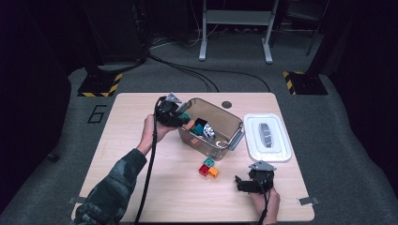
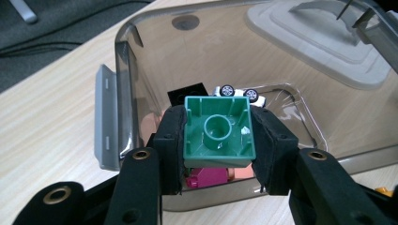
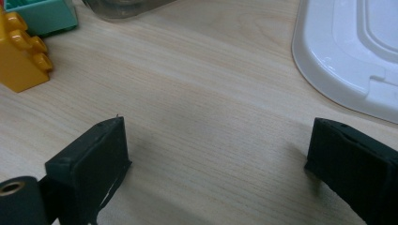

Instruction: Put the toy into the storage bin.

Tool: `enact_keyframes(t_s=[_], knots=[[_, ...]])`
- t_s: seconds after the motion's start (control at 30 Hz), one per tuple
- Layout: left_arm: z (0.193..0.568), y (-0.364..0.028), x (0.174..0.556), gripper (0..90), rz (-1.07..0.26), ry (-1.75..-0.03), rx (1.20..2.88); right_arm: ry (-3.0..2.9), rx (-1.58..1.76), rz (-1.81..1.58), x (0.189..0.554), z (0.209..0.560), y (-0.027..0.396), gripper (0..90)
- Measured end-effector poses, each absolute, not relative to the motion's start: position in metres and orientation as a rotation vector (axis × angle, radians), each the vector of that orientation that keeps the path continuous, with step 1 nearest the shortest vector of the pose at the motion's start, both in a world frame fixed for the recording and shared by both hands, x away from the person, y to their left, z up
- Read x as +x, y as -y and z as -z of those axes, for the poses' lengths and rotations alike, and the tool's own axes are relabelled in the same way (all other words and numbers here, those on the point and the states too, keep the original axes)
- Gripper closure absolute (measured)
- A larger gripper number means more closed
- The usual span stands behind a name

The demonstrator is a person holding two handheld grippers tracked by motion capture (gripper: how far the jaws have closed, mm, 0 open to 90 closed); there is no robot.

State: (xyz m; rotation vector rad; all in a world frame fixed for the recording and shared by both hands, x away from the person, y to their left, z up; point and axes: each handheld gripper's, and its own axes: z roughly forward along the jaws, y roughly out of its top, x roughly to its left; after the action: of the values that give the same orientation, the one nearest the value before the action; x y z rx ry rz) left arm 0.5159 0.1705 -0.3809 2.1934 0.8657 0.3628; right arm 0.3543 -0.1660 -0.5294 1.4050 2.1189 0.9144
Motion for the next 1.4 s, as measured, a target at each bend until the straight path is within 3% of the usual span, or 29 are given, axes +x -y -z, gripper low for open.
enact_keyframes(t_s=[0.67, 1.4], knots=[[0.394, -0.165, 0.517, 57.8, -0.324, -0.906, 2.255, -2.117, 1.408, -0.917, 0.354, 0.529, 0.166, 4.6], [0.380, -0.192, 0.476, 20.2, -0.340, -0.846, 2.197, -2.114, 1.411, -0.920, 0.354, 0.529, 0.166, 4.6]])
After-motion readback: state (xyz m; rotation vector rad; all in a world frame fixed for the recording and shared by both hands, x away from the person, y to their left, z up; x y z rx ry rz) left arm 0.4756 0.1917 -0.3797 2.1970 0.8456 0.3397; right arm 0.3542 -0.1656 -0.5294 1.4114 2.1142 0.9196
